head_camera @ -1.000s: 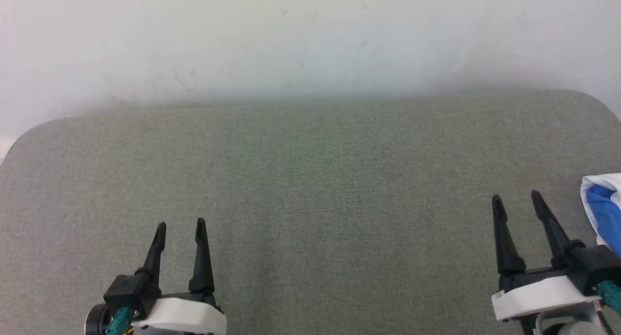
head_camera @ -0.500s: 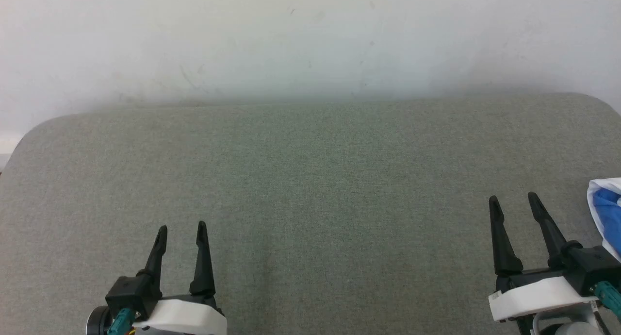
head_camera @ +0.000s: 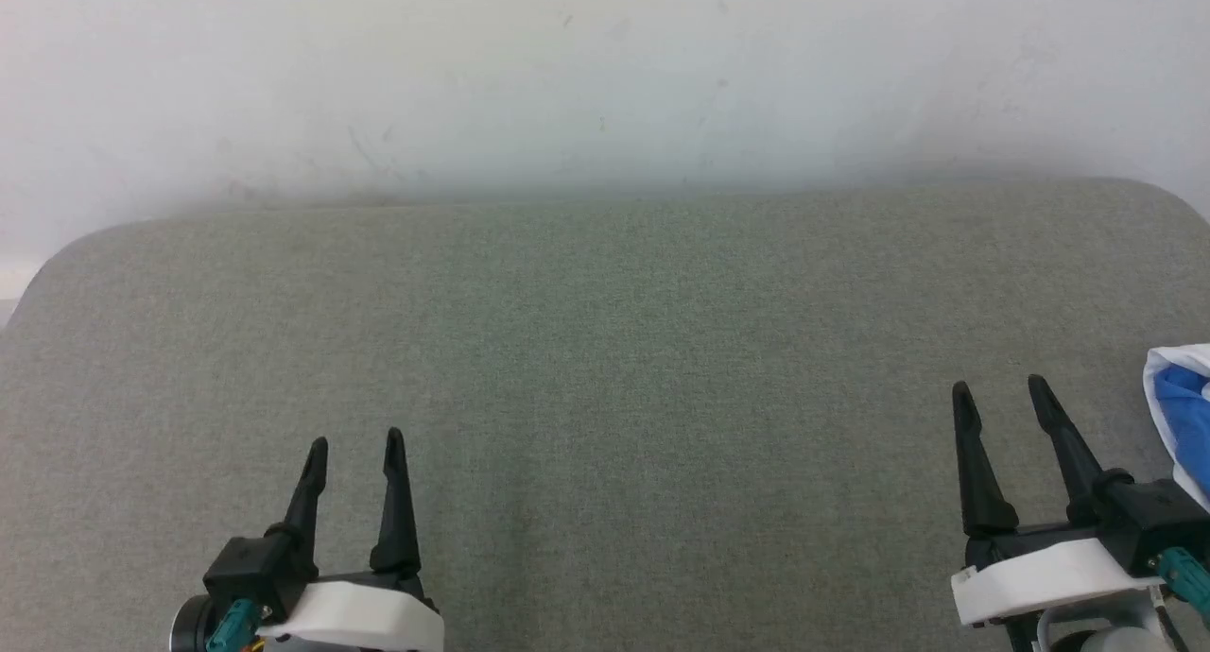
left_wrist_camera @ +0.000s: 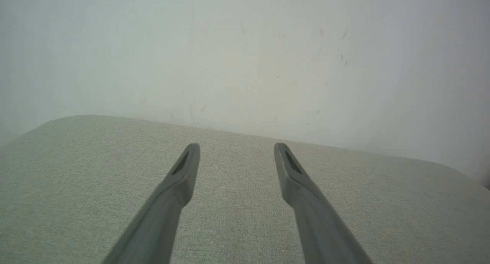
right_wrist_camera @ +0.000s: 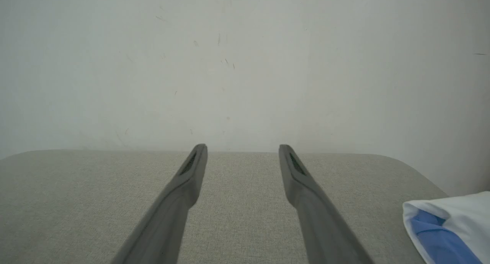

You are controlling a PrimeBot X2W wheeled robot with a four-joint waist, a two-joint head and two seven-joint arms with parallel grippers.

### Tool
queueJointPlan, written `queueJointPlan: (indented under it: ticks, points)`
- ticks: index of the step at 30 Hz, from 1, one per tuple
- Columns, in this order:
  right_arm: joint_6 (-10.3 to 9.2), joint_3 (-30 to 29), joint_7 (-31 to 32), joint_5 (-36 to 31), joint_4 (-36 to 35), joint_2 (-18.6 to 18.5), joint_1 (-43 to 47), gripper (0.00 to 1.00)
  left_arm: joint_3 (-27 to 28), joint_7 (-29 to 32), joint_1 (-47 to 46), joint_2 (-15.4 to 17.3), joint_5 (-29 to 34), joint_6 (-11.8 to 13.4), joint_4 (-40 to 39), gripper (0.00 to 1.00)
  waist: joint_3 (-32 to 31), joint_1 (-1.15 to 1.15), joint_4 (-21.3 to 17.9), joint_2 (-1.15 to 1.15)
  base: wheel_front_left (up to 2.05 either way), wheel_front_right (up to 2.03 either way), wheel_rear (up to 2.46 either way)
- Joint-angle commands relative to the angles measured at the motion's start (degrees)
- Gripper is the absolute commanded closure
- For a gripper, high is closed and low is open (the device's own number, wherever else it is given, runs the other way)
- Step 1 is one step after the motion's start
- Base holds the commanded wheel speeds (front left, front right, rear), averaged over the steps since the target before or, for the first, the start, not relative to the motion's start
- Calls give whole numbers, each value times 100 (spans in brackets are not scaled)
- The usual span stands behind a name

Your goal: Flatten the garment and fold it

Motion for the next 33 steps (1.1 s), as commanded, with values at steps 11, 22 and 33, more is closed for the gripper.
queueJointPlan:
  ticks: [11, 22, 33]
  points:
    - [-1, 14, 77, -27, -18, -4, -9, 100, 9, 75, -17, -11, 27, -1, -15, 100, 0, 0, 5, -1, 0, 0, 0]
    - [-2, 42, 206, -76, -45, -1, -25, 100, 24, 208, -47, -7, 138, -11, -51, 100, -7, 0, 14, -1, 0, 0, 0]
    - [-3, 70, 335, -125, -72, 1, -41, 100, 39, 340, -77, -3, 249, -21, -87, 100, -14, 0, 22, -1, 0, 0, 0]
